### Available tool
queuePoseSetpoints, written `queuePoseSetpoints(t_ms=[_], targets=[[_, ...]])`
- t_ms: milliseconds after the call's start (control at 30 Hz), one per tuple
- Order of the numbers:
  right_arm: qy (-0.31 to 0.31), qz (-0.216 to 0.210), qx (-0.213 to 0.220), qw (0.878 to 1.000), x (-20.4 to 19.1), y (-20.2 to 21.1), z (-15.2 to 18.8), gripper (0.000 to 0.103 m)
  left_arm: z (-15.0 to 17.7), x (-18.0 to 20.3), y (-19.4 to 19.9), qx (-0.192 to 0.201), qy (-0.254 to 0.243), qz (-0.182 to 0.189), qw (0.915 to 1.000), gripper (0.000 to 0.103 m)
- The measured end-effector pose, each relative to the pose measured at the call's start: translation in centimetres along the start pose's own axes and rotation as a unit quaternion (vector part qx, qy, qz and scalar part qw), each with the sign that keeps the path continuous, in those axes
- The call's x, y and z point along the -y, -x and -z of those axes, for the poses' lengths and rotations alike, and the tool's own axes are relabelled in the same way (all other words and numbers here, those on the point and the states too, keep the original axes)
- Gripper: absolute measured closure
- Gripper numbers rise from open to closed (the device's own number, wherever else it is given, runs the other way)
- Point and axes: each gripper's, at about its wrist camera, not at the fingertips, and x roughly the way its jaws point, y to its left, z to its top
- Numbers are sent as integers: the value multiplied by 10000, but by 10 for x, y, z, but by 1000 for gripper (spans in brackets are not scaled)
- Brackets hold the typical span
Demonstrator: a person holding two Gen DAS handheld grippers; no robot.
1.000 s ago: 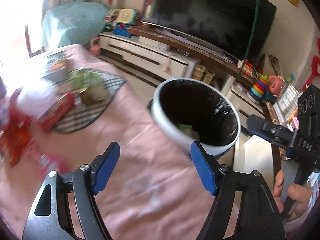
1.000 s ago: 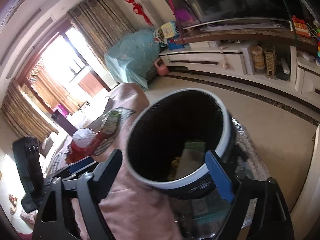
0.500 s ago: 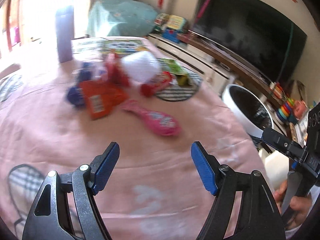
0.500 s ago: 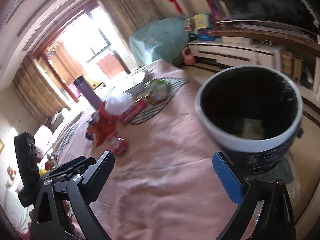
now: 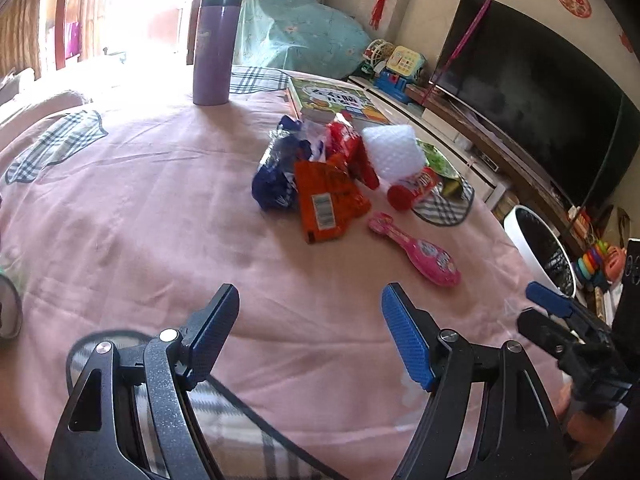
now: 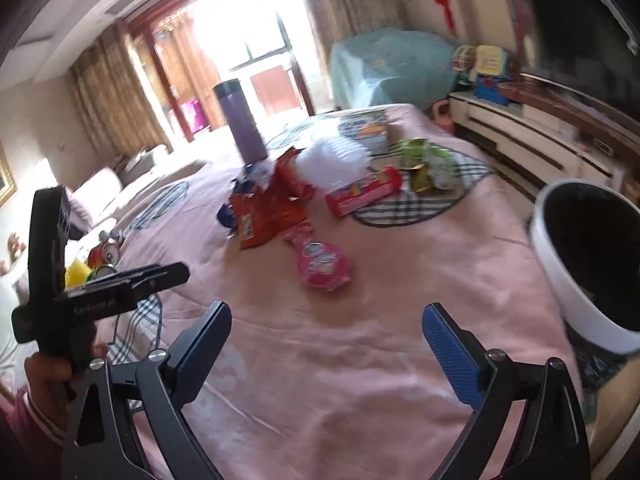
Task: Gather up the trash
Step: 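Move both open tools back toward the remaining trash on the table, then grasp the orange snack bag with the left tool while the right tool grasps the pink AD bottle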
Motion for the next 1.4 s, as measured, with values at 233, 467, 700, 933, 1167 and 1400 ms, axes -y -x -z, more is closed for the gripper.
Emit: queuePoseSetpoints(t_ms=[233,467,700,933,1167,1400], targets=[[164,-139,-435,9988,1,-41,-15,30,-24,-2,-26,-143,-42,198,9997,33],[272,-136,-737,9968,5,-73,-24,48,-44,6,-58,-286,-74,240,9993,36],[424,-133,-918,9948,2,-87,-24,59,-49,13,-83,-463,-178,256,9984,74],[261,-200,-819,9961,8,-67,-17,61,-43,18,-77,-420,-268,368,9981,99],[-192,-175,-645,9976,29,-32,1,61,-27,26,-57,-358,-307,517,9976,100],[-547,-83,-521,9971,47,-13,12,61,-39,25,-78,-505,0,348,9981,52]])
